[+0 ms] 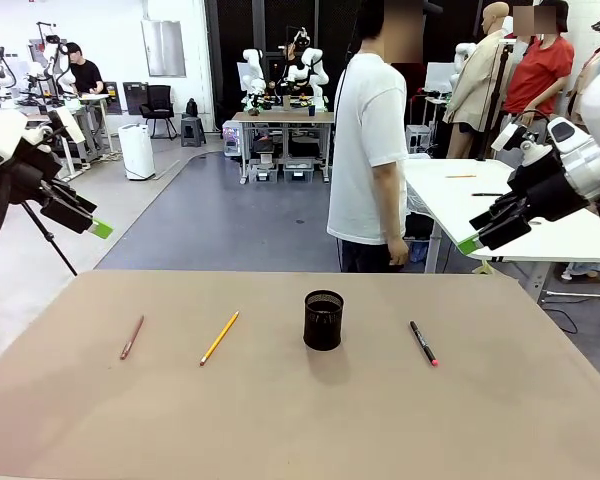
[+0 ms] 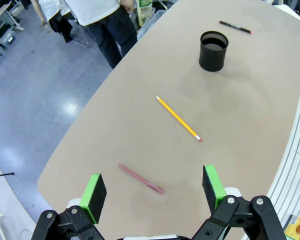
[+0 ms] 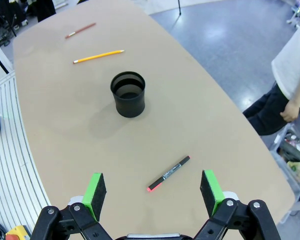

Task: Place the pens into the pen holder.
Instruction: Pick up a writing instrument from the table and place it into the Pen holder.

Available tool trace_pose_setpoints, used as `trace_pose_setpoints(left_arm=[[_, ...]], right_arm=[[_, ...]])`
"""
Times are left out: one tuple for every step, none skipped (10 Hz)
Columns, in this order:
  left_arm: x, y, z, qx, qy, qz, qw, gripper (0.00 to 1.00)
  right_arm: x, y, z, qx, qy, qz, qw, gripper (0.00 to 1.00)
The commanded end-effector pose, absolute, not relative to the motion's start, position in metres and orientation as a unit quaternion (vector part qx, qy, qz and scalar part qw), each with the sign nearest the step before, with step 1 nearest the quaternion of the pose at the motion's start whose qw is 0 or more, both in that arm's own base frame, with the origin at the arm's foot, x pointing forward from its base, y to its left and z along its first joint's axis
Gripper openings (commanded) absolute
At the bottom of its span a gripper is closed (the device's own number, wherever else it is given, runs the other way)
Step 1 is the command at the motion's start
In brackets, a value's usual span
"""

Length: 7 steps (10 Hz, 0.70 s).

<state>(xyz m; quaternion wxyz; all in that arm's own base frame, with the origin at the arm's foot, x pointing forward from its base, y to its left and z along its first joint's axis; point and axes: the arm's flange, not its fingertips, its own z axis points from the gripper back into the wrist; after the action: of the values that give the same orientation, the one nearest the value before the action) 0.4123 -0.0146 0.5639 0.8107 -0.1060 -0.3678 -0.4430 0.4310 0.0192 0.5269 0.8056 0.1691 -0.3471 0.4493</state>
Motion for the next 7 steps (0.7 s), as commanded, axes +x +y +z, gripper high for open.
trace_pose_setpoints(left_arm=[[0.411,-0.014,0.564,-0.106,-0.369,-0.442,0.810,1.00],[0.411,-0.014,0.564,-0.106,-0.369,-0.442,0.810,1.00],[0.411,-0.014,0.564,-0.106,-0.369,-0.442,0.810,1.00],[0.412,-0.015,0.564,-0.106,-0.368,-0.443,0.811,1.00],[0.413,-0.041,0.561,-0.096,-0.309,-0.437,0.839,1.00],[0.417,-0.063,0.556,-0.068,-0.267,-0.422,0.864,1.00],[0.423,-0.080,0.550,-0.032,-0.231,-0.397,0.888,1.00]], right_arm=[[0.432,0.019,0.528,0.178,-0.356,0.449,0.800,1.00],[0.432,0.019,0.528,0.178,-0.356,0.449,0.800,1.00],[0.432,0.019,0.528,0.178,-0.356,0.449,0.800,1.00],[0.432,0.019,0.528,0.178,-0.356,0.449,0.800,1.00],[0.432,0.019,0.528,0.178,-0.356,0.449,0.800,1.00],[0.432,0.019,0.528,0.178,-0.356,0.449,0.800,1.00],[0.432,0.019,0.528,0.178,-0.356,0.449,0.800,1.00]])
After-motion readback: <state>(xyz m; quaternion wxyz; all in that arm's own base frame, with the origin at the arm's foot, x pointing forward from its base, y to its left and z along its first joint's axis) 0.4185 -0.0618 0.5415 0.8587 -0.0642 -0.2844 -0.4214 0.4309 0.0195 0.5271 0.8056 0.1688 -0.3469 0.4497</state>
